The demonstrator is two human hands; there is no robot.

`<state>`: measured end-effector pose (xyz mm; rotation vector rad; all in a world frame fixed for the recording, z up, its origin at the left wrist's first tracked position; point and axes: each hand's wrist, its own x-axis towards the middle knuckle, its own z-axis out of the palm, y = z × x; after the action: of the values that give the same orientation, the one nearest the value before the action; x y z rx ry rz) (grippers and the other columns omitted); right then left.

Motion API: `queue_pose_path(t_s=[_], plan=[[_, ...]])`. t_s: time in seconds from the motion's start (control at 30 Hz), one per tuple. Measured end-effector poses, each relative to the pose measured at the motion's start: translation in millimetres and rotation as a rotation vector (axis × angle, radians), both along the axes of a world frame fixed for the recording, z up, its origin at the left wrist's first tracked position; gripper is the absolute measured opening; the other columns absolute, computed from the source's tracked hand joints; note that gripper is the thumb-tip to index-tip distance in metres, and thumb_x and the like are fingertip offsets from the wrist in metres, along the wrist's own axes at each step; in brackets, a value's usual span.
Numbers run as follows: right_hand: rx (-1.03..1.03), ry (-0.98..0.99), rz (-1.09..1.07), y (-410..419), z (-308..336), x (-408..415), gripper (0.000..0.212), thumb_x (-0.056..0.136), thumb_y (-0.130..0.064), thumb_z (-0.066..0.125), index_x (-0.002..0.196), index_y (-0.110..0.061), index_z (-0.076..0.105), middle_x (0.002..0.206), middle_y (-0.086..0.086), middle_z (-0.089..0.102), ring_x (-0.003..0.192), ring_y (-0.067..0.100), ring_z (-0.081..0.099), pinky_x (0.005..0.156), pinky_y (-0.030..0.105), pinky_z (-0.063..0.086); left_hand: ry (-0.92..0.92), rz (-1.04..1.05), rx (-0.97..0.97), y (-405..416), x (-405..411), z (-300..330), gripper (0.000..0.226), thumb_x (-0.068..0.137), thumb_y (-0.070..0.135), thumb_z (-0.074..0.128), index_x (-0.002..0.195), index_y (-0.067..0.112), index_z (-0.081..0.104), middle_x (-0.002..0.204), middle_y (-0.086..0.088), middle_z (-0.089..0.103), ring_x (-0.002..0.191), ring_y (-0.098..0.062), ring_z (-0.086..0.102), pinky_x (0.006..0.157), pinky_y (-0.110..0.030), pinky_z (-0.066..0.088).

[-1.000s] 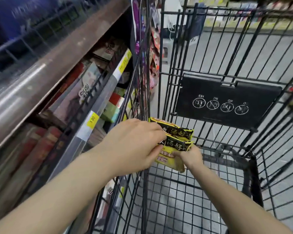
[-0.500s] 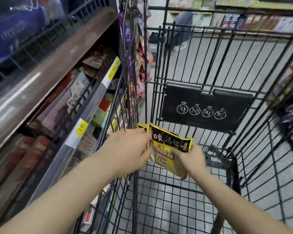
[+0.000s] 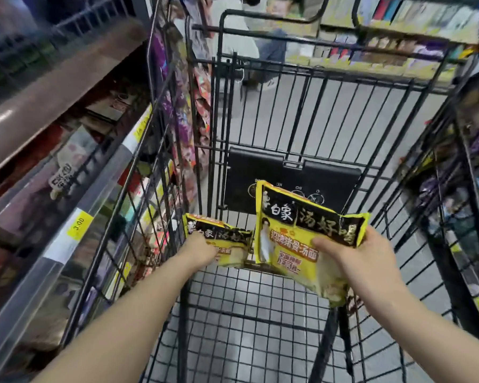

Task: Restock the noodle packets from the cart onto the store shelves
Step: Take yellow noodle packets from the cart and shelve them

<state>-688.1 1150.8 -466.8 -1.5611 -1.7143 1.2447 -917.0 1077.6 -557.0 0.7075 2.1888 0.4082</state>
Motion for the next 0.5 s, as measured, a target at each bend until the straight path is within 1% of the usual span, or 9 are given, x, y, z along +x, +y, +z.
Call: queue_pose_path(t_s=[0.07,0.1,0.13,0.17,0.2,0.27,0.33,0.4,0.5], plan=[[0.028,-0.001,-0.013,1.2,-2.1,0.9,0.023,0.073,-0.021,0.079,0.088,-0.022,0.063,0.079,-0.016,0.066,0.074,0.001,0.062,0.058,0.02,0.045,0.003,0.083,0.025,4.8,-3.1,-21.3,0.013,0.089,0.007,0.052,0.084,-0.004,0.047,0.08,-0.007,0.048,0.086,-0.025,0.053,0.066,-0.022,0.036],[0.029,0.002,-0.013,1.7,-4.4,0.6,0.023,0.072,-0.021,0.079,0.089,-0.022,0.063,0.079,-0.016,0.066,0.074,0.001,0.063,0.058,0.019,0.045,0.008,0.124,0.039,8.1,-6.3,-33.5,0.01,0.087,0.005,0.054,0.083,0.0,0.047,0.079,-0.008,0.05,0.076,-0.024,0.053,0.06,-0.022,0.038],[0.02,0.011,-0.007,2.2,-6.5,0.1,0.023,0.073,-0.021,0.079,0.089,-0.022,0.063,0.079,-0.015,0.067,0.073,0.0,0.063,0.058,0.019,0.045,0.022,0.152,0.056,10.6,-7.2,-41.3,0.011,0.086,0.006,0.055,0.092,0.0,0.048,0.085,-0.011,0.052,0.068,-0.02,0.051,0.053,-0.022,0.037],[0.007,0.017,-0.002,2.5,-8.7,0.1,0.021,0.073,-0.021,0.079,0.087,-0.022,0.063,0.078,-0.015,0.068,0.072,-0.001,0.064,0.058,0.018,0.045,0.027,0.183,0.067,12.7,-9.3,-50.1,0.025,0.085,0.007,0.057,0.106,-0.002,0.046,0.094,-0.013,0.054,0.068,-0.019,0.051,0.051,-0.023,0.036],[-0.002,0.024,0.001,2.4,-10.5,0.4,0.02,0.073,-0.02,0.079,0.085,-0.023,0.063,0.076,-0.016,0.068,0.07,-0.002,0.064,0.057,0.017,0.045,0.031,0.225,0.079,13.5,-10.0,-57.1,0.038,0.084,0.006,0.057,0.117,-0.004,0.04,0.099,-0.012,0.055,0.073,-0.021,0.052,0.055,-0.024,0.037],[-0.017,0.036,0.005,1.4,-12.7,0.5,0.02,0.073,-0.019,0.079,0.083,-0.023,0.062,0.073,-0.018,0.067,0.063,-0.004,0.064,0.055,0.014,0.045,-0.012,0.333,0.118,12.9,-10.3,-64.7,0.048,0.082,0.003,0.057,0.122,-0.005,0.032,0.1,-0.014,0.057,0.083,-0.026,0.057,0.065,-0.029,0.046],[-0.038,0.053,0.003,1.5,-16.4,0.6,0.021,0.073,-0.017,0.079,0.084,-0.023,0.063,0.073,-0.017,0.068,0.062,-0.009,0.065,0.053,0.012,0.044,-0.028,0.399,0.131,14.6,-9.9,-73.6,0.061,0.078,0.002,0.057,0.13,-0.006,0.025,0.119,-0.021,0.053,0.102,-0.034,0.055,0.087,-0.037,0.049],[-0.055,0.058,-0.004,0.3,-16.8,0.2,0.021,0.072,-0.016,0.079,0.085,-0.023,0.063,0.074,-0.016,0.069,0.062,-0.009,0.065,0.055,0.013,0.045,-0.045,0.428,0.138,16.7,-6.2,-76.3,0.08,0.078,0.003,0.057,0.142,-0.003,0.01,0.141,-0.026,0.034,0.125,-0.039,0.041,0.105,-0.041,0.036],[-0.064,0.063,-0.012,-0.1,-17.1,-1.4,0.023,0.072,-0.015,0.079,0.088,-0.022,0.064,0.079,-0.013,0.071,0.07,-0.002,0.067,0.061,0.018,0.049,-0.081,0.452,0.133,21.3,1.9,-75.1,0.091,0.085,0.006,0.056,0.146,0.002,-0.011,0.156,-0.019,-0.002,0.141,-0.036,0.015,0.112,-0.038,0.019]])
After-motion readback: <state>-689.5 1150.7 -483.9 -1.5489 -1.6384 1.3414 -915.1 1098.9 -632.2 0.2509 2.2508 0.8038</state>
